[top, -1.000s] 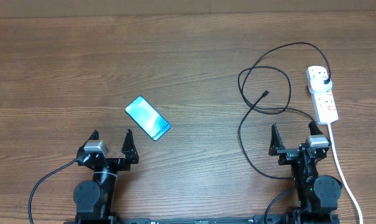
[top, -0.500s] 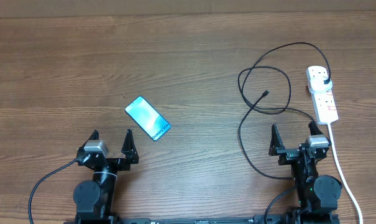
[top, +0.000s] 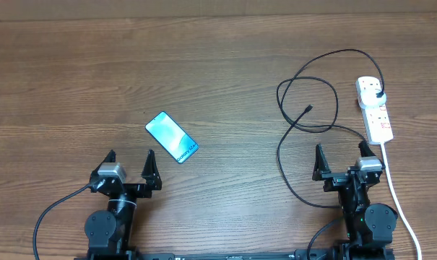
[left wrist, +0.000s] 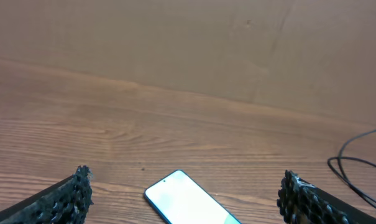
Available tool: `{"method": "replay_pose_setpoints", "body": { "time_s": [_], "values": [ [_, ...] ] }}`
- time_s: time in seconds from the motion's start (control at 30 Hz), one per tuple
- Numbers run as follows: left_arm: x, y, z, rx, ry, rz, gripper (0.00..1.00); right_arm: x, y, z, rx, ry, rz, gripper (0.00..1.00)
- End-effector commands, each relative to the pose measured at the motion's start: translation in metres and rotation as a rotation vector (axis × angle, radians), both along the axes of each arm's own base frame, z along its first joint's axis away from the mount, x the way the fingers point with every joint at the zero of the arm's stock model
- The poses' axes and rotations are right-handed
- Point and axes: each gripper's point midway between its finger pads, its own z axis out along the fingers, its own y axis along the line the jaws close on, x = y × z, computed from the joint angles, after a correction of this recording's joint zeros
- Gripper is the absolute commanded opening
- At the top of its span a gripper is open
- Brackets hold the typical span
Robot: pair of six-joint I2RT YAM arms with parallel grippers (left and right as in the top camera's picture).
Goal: Plug charger to phone and switch on socket
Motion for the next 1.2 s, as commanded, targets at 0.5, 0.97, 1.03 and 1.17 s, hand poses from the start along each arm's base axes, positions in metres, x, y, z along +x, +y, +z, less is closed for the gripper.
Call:
{"method": "replay_pose_setpoints", "body": {
  "time_s": [0.5,0.97,1.03,1.17],
  "values": [
    [-0.004,-0.01,0.014,-0.014,-0.012,-0.057,0.99,0.0,0.0,-0.001,-0.005,-0.006,-0.004,1.0],
    [-0.022,-0.007,0.057,0.06,0.053,-0.047,1.0,0.0,0.0,-0.001,-0.005,-0.006,-0.004,1.0],
    [-0.02,-0.007,0.058,0.059,0.081,-0.047,1.0,0.0,0.0,-0.001,-0.005,-0.006,-0.004,1.0],
    [-0.013,-0.007,0.061,0.05,0.136,-0.049,1.0,0.0,0.0,-0.001,-0.005,-0.006,-0.004,1.0]
  ]
}}
